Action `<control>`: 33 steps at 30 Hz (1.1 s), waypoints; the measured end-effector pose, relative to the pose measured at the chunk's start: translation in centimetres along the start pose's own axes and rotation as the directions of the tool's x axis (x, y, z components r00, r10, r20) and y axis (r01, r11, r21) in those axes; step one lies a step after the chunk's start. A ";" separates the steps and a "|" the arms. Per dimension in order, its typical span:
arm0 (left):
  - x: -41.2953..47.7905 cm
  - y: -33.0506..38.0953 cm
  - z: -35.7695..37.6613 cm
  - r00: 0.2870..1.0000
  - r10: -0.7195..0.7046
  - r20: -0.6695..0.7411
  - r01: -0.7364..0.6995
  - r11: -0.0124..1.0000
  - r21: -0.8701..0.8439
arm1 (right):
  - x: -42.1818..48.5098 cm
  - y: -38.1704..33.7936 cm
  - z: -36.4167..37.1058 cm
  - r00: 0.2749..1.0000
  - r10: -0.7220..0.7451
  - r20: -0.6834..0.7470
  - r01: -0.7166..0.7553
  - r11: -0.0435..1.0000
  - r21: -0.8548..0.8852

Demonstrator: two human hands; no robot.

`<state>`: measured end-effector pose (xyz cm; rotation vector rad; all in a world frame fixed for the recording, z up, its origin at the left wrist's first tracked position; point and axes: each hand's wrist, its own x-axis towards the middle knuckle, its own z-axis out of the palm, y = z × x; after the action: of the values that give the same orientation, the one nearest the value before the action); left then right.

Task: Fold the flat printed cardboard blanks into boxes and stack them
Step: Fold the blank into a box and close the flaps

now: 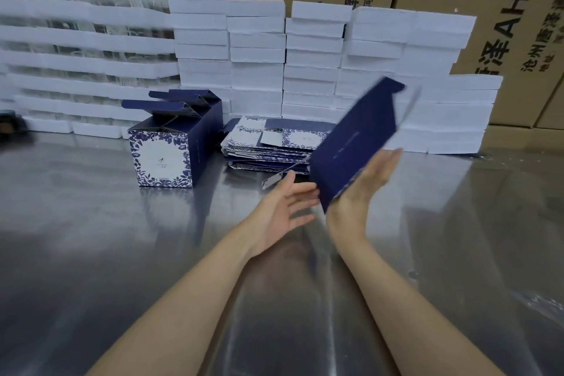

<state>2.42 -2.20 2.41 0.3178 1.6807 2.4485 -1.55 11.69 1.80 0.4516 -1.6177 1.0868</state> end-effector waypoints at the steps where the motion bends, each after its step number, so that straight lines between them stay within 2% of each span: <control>1: -0.1 0.0 0.4 1.000 -0.003 0.008 0.003 1.000 -0.020 | -0.2 0.0 0.2 0.994 -0.075 0.078 0.076 0.997 -0.014; 4: -0.5 0.6 0.7 0.999 0.016 0.047 -0.009 0.989 -0.149 | -0.7 0.0 0.6 0.926 -0.314 0.212 0.321 0.947 0.001; 7: -0.5 1.6 -0.6 0.997 0.069 0.039 -0.051 0.938 -0.343 | -1.0 -0.4 1.1 0.781 -0.557 0.284 0.587 0.809 -0.028; 9: -0.3 1.8 -1.2 1.000 0.002 -0.030 -0.013 0.927 -0.374 | -0.8 -1.1 1.5 0.731 -0.617 0.293 0.649 0.761 -0.016; 11: 0.0 1.2 -1.9 0.969 -0.135 -0.208 0.053 0.932 -0.359 | -0.9 -1.4 1.8 0.717 -0.633 0.292 0.659 0.752 0.012; 12: 0.0 1.2 -1.9 0.976 -0.135 -0.169 0.065 0.928 -0.367 | -1.0 -1.4 1.9 0.723 -0.632 0.277 0.651 0.759 0.033; 14: -0.1 1.5 -1.3 0.994 -0.062 -0.087 0.026 0.930 -0.368 | -1.1 -1.4 1.6 0.793 -0.565 0.228 0.557 0.824 0.103; 16: 0.1 1.8 -1.2 0.989 -0.009 -0.147 -0.040 0.946 -0.323 | -0.8 -1.1 0.8 0.904 -0.410 0.120 0.384 0.903 0.191; 17: 0.2 1.8 -1.4 0.982 0.009 -0.186 -0.063 0.956 -0.287 | -0.6 -0.9 0.4 0.963 -0.259 0.075 0.231 0.936 0.267; 18: 0.3 1.7 -2.0 0.977 0.026 -0.213 -0.079 0.967 -0.241 | -0.3 -0.9 -0.1 0.997 -0.048 0.064 0.022 0.930 0.366; 19: 0.3 1.6 -2.5 0.970 0.049 -0.237 -0.094 0.979 -0.183 | 0.2 -1.2 -0.6 0.978 0.183 0.103 -0.210 0.855 0.474; 21: 0.3 1.5 -3.3 0.953 0.076 -0.295 -0.107 0.990 -0.090 | 1.1 -1.0 -1.5 0.821 0.506 0.263 -0.554 0.598 0.579; 23: 0.4 1.5 -3.9 0.931 0.108 -0.350 -0.124 0.992 -0.024 | 1.6 -0.3 -2.2 0.613 0.608 0.504 -0.764 0.296 0.573; 24: 0.4 1.6 -4.2 0.920 0.131 -0.369 -0.136 0.991 0.013 | 1.7 0.0 -2.6 0.530 0.602 0.598 -0.814 0.162 0.558; 25: 0.4 1.6 -4.4 0.910 0.160 -0.382 -0.149 0.987 0.058 | 1.7 0.1 -2.9 0.482 0.579 0.658 -0.838 0.084 0.540; 26: 0.2 1.6 -4.5 0.899 0.195 -0.393 -0.157 0.979 0.126 | 1.5 0.2 -3.1 0.465 0.553 0.691 -0.852 0.068 0.519; 28: 0.0 1.4 -4.5 0.862 0.304 -0.405 -0.198 0.939 0.282 | 1.4 0.4 -3.1 0.460 0.533 0.711 -0.876 0.141 0.461; 30: 0.4 1.3 -4.3 0.792 0.449 -0.413 -0.259 0.861 0.438 | 1.6 0.6 -3.1 0.444 0.620 0.646 -0.885 0.189 0.426; 32: 0.7 1.2 -4.1 0.730 0.531 -0.430 -0.234 0.786 0.573 | 1.7 1.0 -3.2 0.431 0.693 0.578 -0.872 0.155 0.464; 33: 0.7 0.9 -4.0 0.708 0.544 -0.452 -0.177 0.755 0.631 | 1.8 1.3 -3.3 0.413 0.744 0.526 -0.858 0.125 0.498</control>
<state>0.68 -5.90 1.92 -0.1336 2.8913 2.4210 -1.27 15.49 2.93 0.0588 -1.4550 2.7074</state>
